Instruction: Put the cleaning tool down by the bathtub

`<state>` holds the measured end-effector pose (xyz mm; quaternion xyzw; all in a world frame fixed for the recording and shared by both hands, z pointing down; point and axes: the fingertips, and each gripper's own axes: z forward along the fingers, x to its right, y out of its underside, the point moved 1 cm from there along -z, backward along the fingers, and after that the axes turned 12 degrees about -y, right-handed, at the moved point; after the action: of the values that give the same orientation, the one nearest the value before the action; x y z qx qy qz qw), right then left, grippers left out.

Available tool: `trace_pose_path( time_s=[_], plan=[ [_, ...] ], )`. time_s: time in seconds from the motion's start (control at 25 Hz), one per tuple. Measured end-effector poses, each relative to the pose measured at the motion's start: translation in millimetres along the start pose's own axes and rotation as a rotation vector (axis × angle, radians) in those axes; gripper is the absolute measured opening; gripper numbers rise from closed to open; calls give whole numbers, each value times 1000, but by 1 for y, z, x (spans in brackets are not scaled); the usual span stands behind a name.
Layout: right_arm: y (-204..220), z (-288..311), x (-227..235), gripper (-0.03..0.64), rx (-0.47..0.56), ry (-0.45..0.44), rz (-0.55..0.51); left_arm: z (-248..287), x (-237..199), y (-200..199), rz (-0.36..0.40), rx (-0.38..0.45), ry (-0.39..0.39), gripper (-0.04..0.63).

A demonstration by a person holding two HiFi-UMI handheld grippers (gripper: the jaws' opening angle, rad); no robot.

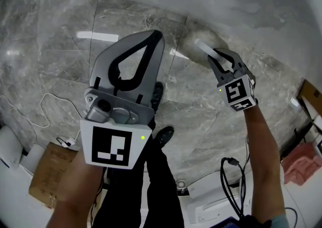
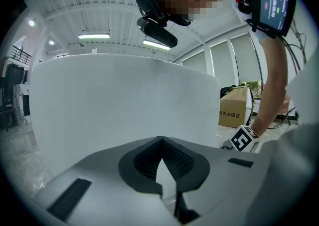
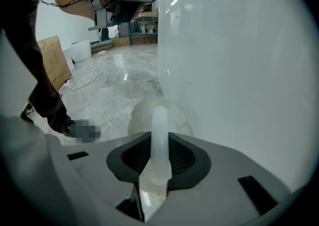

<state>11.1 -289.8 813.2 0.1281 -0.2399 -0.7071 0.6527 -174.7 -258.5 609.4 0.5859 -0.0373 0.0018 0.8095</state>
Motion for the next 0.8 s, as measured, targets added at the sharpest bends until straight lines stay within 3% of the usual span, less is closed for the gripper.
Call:
trace_pose_path(
  time_s=[0.8],
  plan=[
    [7, 30, 15, 101, -46, -24, -73, -5, -3, 2, 24, -6, -10, 15]
  ],
)
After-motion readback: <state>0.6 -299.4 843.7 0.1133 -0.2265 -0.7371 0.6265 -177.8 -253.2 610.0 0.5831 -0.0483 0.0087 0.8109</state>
